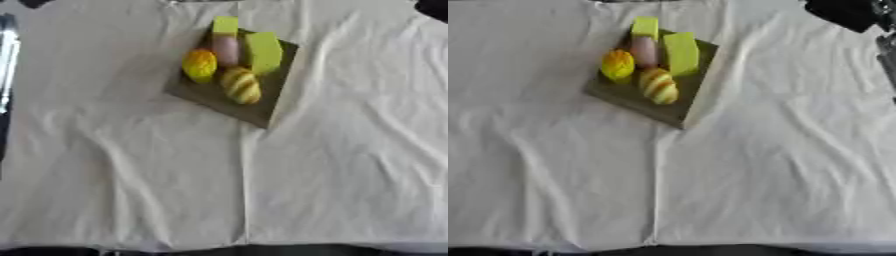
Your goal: Pick up objects on the table and place them in the box.
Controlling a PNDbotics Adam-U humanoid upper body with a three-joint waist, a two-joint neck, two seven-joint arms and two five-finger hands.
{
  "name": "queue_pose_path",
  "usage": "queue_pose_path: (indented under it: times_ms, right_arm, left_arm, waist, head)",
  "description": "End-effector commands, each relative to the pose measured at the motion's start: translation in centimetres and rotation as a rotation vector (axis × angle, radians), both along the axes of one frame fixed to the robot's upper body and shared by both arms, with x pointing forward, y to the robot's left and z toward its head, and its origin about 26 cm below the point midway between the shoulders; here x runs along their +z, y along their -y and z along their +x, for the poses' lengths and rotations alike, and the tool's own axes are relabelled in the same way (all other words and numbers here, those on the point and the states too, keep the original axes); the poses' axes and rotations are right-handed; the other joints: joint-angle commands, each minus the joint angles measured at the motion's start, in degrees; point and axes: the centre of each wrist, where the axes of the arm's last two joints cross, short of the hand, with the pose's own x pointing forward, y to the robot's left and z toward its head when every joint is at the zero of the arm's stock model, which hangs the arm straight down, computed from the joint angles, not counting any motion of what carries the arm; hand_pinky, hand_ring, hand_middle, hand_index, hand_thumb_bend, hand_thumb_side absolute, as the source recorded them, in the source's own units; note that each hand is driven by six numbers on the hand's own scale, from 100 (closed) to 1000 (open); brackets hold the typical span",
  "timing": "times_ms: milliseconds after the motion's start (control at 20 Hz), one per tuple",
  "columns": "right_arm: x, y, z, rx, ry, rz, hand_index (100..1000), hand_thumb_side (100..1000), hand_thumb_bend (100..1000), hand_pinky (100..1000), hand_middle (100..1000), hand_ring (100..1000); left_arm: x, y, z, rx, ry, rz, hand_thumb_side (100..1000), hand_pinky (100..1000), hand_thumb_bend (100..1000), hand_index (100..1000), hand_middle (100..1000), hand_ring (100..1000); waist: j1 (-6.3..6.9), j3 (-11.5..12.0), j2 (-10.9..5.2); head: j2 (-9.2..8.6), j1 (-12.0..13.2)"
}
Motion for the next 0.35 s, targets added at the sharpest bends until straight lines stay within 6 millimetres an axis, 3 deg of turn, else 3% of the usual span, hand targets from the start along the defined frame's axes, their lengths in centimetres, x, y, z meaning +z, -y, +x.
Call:
queue_pose_path:
  times_ms: [50,350]
  right_arm:
    - [1.5,0.5,-0.8,-0.011,0.060,0.009,871,496,100,990,814,985]
    - [1.3,0.8,-1.0,0.010,0.075,0.056,874,485,100,993,817,986]
  left_arm:
    - [1.2,-3.0,-2.5,0.019,0.067,-0.138,454,820,100,820,749,737]
    - [-2.0,-6.8,-4.3,0.109,0.050,-0.277,526,818,100,807,742,730]
  waist:
    - [0.29,0.2,-8.85]
    - [-0.07,0.6,-8.60]
  head:
    - [0.22,-0.4]
    - [0.22,-0.5]
